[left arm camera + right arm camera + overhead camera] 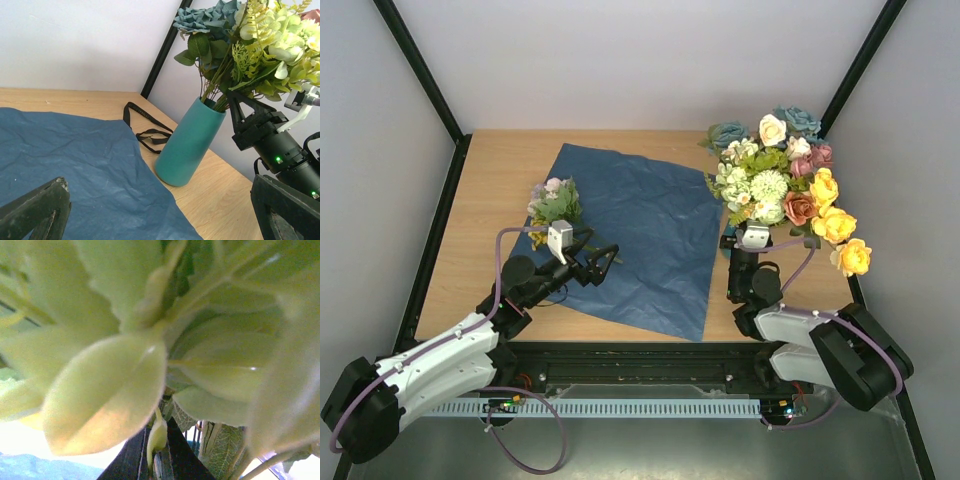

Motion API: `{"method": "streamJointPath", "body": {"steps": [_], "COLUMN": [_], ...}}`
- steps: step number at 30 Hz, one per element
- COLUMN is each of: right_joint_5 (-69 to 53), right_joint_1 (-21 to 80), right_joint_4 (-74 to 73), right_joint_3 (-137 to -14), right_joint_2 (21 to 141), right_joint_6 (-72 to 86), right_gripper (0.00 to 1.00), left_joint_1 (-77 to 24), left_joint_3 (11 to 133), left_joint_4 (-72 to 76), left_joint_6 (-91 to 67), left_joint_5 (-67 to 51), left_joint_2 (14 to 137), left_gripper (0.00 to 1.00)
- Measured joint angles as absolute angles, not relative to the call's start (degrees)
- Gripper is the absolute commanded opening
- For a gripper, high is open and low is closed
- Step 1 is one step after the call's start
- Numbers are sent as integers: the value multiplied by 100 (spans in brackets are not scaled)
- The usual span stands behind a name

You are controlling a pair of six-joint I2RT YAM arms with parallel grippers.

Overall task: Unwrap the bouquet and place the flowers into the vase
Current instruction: Insert the fake flower into the vase.

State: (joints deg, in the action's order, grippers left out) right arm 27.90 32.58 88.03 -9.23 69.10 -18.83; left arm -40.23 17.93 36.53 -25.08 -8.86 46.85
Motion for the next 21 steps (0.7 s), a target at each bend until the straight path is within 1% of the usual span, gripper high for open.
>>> {"method": "streamJointPath", "body": {"steps": [8,10,12,16,21], "right_joint_5": [2936,2987,3028,3076,3100], "right_joint_1": [3258,3258,3258,3258,3258], "right_joint_4": [8805,8805,8796,8580,7804], "right_joint_3": [-867,-849,-836,-834,-880], "right_joint_2": [6947,6941,6914,6731,6176], "right_joint_6": [-1800,-1758,-1712,-1518,-1011], "right_gripper": [8,10,15,28,36], "left_joint_1": [-4023,-4023,-4023,-4023,-4023], "left_joint_3": [1793,1793,1793,1793,1793], "left_joint_4": [3653,3653,3653,3651,3653], "left_joint_6": [-2508,-2508,-2508,-2508,-2508], "left_joint_5": [-875,-875,-875,-873,-851], "left_joint_2": [4716,4740,4753,4753,4772], "left_gripper": [99,99,99,100,100]}}
